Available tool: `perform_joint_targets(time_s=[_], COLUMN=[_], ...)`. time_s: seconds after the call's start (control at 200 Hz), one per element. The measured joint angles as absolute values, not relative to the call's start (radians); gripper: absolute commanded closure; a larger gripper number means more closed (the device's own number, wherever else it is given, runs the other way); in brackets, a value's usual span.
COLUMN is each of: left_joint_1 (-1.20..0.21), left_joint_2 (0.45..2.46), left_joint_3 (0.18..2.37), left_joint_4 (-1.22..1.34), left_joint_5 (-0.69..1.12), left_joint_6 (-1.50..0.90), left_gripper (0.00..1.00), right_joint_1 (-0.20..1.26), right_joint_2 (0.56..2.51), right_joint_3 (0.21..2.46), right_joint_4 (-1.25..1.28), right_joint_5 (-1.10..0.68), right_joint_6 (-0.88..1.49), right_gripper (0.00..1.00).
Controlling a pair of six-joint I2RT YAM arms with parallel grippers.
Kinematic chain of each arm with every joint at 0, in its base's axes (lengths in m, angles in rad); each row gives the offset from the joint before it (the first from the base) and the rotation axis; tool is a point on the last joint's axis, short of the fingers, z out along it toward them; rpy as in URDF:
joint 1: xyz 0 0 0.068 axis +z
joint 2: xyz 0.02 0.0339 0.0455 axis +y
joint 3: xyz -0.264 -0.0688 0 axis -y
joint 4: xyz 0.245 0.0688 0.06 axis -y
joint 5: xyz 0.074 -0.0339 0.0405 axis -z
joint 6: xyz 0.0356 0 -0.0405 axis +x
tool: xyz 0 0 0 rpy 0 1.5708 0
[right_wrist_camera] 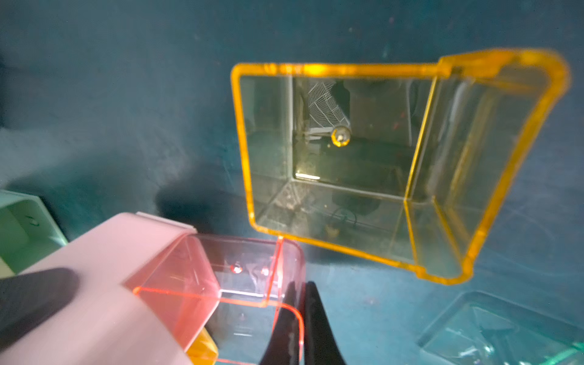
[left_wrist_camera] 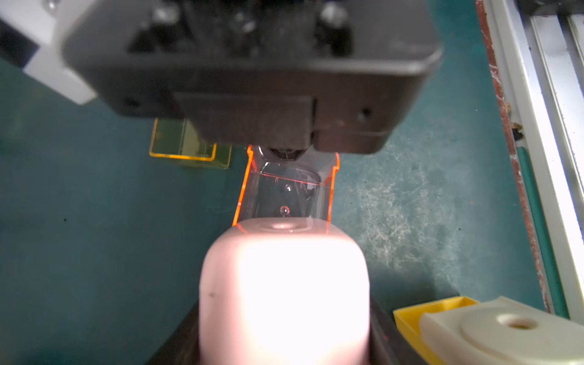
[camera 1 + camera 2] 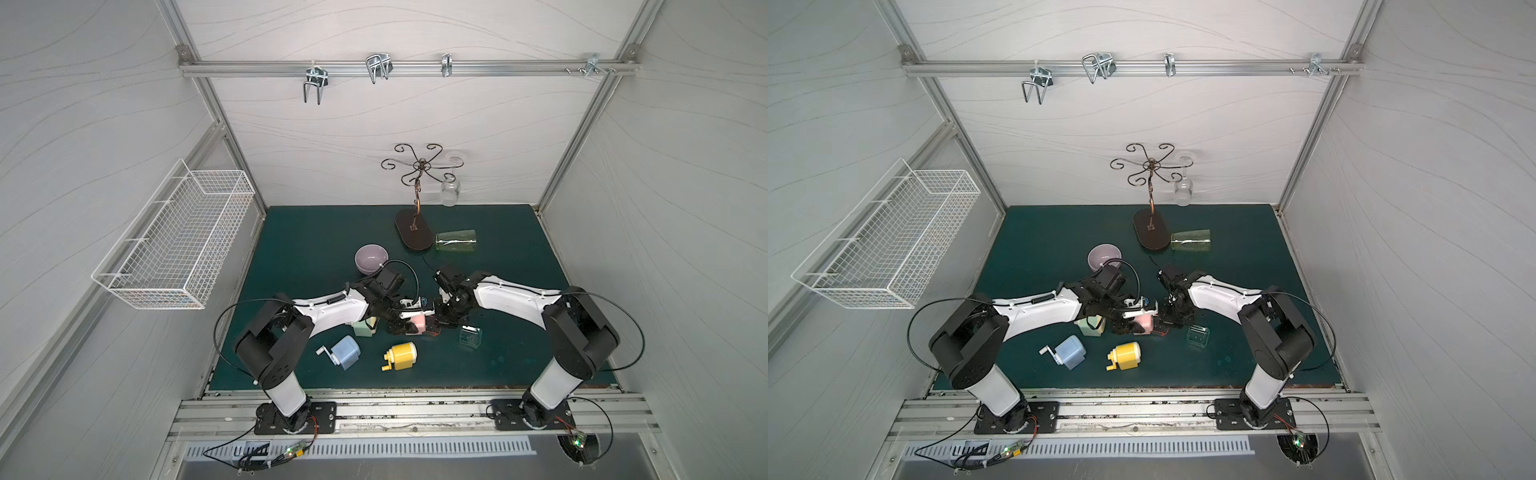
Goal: Put the tray back into the pencil sharpener
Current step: Close the container of the pencil sharpener.
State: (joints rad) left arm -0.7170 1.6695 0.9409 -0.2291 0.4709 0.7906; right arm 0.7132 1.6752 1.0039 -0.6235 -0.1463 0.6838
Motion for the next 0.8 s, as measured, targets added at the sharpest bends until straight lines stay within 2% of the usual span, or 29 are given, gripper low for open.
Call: perform_joint_targets(time_s=[0.8], left_joint_1=[-0.761], left_joint_2=[1.656], left_joint_3=[0.947], left_joint_4=[-0.215], left_joint_5=[0.407], left_joint_6=[0.888], left_gripper=[1.00], right_joint_1=[0.700], right_joint_2=[1.726], right_joint_3=[1.121], right_joint_4=[-0.748], right_joint_5=[-0.130], right_joint_6=[0.502], right_gripper=[0.93])
